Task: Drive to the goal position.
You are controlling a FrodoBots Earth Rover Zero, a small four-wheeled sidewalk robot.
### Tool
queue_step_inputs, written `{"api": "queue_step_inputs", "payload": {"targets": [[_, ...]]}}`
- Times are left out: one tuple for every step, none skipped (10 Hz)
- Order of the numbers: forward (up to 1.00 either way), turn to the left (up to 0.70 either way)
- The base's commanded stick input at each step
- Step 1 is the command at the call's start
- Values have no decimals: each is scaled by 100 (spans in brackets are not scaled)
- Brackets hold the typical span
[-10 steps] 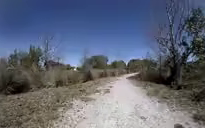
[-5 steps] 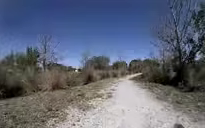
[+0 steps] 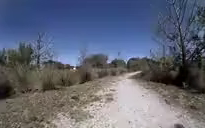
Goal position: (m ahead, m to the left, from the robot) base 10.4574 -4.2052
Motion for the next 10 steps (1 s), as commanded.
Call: {"api": "queue_step_inputs", "payload": {"targets": [[70,0],[70,0],[70,0],[70,0],[70,0],[70,0],[70,0],[70,-12],[70,-34],[70,-35]]}}
